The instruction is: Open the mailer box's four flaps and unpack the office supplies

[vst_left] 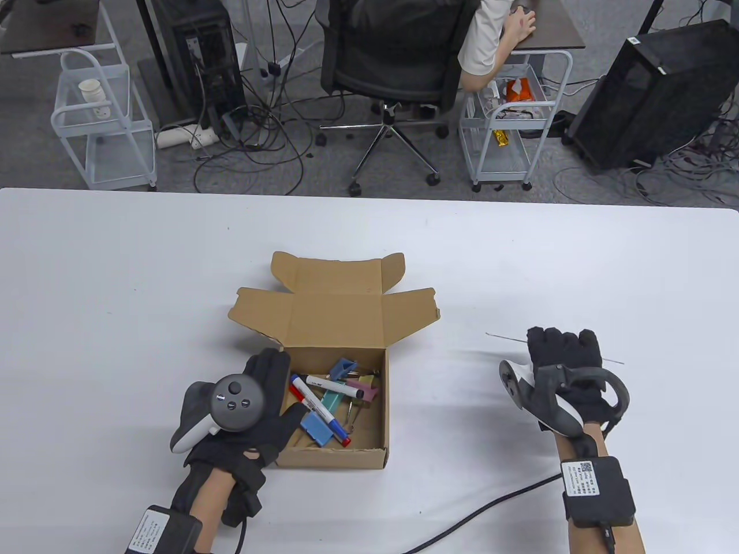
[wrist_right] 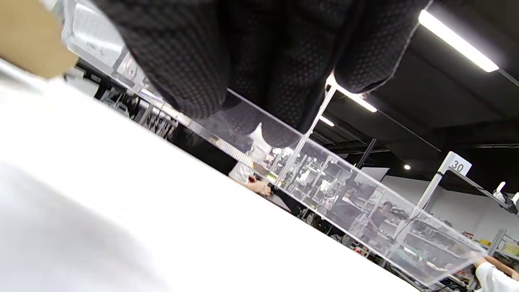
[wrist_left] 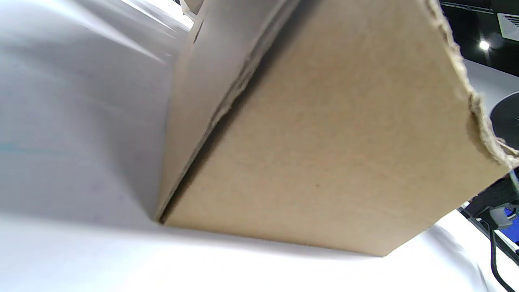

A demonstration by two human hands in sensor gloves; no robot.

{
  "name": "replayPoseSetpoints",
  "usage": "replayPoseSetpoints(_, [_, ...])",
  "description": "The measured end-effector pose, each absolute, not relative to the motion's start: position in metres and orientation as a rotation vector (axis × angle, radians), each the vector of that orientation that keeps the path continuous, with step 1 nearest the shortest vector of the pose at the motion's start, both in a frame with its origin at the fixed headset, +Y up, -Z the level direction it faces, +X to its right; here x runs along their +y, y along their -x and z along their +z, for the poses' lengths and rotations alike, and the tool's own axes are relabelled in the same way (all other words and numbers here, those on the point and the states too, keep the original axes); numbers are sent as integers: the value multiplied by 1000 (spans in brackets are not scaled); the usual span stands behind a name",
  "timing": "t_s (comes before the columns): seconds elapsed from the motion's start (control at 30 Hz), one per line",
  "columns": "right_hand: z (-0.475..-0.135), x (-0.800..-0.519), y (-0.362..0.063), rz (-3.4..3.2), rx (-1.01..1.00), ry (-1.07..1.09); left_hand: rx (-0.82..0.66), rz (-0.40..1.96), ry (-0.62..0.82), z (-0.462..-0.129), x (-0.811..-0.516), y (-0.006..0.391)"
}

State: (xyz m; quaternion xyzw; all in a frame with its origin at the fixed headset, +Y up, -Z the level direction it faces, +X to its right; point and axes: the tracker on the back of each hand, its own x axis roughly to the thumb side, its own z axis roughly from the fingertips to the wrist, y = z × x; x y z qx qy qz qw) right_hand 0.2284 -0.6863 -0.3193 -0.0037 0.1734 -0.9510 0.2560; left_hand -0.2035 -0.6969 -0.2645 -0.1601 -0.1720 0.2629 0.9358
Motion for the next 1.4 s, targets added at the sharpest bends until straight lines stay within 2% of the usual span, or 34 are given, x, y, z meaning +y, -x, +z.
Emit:
replayPoseSetpoints(0.17, [-333,-713,-225,-2467,374,61,-351,539,327,-265,-697,204])
replayPoseSetpoints(0.4, [-344,-733,-225,-2430,234,161,-350,541,327,-264,-697,204])
replayPoseSetpoints(0.6, [-346,-730,-237,-2611,26,163,-350,540,328,-264,-697,204])
replayPoseSetpoints(0.7, [-342,-724,-243,-2708,23,111,-350,540,328,-264,-697,204])
replayPoseSetpoints(0.83, [-322,-692,-250,-2874,149,118,-353,537,333,-265,-697,204])
replayPoseSetpoints(0.9, [-303,-673,-249,-2951,217,157,-352,533,333,-265,-697,204])
replayPoseSetpoints(1.03, [-266,-649,-238,-3053,200,268,-353,525,335,-265,-697,204])
replayPoseSetpoints(1.2, [-225,-632,-186,-3086,282,541,-354,526,332,-265,-697,203])
replayPoseSetpoints(1.4, [-210,-625,-112,-3119,236,819,-358,538,331,-265,-697,203])
